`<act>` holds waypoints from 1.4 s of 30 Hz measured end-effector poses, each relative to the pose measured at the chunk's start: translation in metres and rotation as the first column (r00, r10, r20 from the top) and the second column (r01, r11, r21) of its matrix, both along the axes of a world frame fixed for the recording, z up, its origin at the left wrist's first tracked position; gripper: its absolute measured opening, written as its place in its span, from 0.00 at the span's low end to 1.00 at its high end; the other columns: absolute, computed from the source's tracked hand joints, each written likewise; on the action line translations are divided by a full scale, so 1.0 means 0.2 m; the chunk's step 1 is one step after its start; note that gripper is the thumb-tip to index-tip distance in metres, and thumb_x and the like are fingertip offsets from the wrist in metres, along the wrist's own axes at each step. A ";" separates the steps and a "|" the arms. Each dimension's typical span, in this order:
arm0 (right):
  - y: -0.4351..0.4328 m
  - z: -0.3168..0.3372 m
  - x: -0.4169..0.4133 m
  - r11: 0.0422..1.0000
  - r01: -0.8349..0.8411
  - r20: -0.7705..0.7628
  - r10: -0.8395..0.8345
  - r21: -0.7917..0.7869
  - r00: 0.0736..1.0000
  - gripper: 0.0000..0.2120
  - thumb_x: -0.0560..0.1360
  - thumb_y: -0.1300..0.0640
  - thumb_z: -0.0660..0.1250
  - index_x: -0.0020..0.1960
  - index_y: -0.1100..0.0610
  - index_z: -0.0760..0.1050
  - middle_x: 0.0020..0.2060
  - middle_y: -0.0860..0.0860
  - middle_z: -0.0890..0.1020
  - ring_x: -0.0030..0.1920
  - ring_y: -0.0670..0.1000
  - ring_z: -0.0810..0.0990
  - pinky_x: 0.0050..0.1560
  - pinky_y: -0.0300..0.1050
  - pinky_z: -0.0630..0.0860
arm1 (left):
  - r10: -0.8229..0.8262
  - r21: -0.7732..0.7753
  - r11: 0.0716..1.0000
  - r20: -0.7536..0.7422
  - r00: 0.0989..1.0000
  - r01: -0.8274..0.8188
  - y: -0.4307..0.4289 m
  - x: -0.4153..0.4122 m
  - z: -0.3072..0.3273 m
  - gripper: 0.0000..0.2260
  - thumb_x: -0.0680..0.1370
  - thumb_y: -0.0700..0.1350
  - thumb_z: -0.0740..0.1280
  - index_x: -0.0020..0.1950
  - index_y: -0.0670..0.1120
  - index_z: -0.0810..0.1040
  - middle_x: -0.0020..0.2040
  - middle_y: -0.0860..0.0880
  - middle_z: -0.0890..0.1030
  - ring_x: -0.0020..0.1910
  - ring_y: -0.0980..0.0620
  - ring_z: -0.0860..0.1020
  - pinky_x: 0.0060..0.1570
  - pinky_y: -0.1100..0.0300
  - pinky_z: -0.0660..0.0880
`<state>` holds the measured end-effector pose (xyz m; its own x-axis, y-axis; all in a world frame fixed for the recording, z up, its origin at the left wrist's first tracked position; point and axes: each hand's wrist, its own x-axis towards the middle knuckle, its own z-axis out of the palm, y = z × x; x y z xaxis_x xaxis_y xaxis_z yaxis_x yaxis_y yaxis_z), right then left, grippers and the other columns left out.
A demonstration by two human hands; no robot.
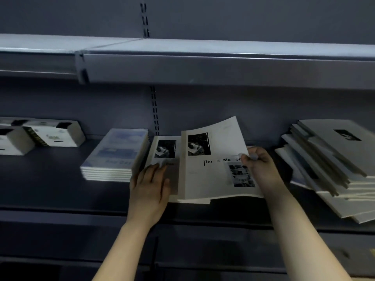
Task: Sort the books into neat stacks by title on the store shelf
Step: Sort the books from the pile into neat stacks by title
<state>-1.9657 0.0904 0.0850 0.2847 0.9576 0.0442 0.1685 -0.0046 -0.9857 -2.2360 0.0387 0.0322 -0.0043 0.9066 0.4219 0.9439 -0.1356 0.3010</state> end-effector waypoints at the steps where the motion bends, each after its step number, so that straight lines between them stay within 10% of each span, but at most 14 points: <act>1: 0.00 -0.01 -0.05 1.000 -0.013 0.016 0.014 -0.011 1.000 0.09 0.78 0.63 0.64 0.42 0.56 0.68 0.36 0.49 0.76 0.37 0.45 0.76 0.34 0.38 0.69 | 0.016 -0.004 1.000 -0.004 1.000 -0.016 -0.01 -0.04 -0.01 0.24 0.79 0.54 0.48 0.68 0.47 0.72 0.65 0.45 0.74 0.64 0.44 0.71 0.66 0.46 0.61; 20: 0.08 -0.11 -0.49 0.999 -0.021 0.418 0.032 -0.030 0.908 0.05 0.77 0.57 0.66 0.44 0.58 0.75 0.35 0.51 0.78 0.32 0.43 0.73 0.30 0.37 0.64 | 0.074 0.027 0.997 -0.006 0.997 -0.073 -0.06 -0.40 -0.10 0.21 0.78 0.54 0.53 0.64 0.46 0.75 0.59 0.47 0.78 0.57 0.45 0.74 0.55 0.49 0.68; 42: 0.11 -0.20 -0.55 0.997 0.021 0.440 0.016 -0.079 0.898 0.06 0.78 0.58 0.65 0.45 0.59 0.75 0.34 0.51 0.77 0.32 0.43 0.72 0.28 0.36 0.63 | 0.060 0.059 0.997 -0.005 0.998 -0.059 0.00 -0.44 -0.17 0.18 0.78 0.52 0.53 0.60 0.47 0.76 0.57 0.49 0.78 0.55 0.48 0.73 0.51 0.53 0.63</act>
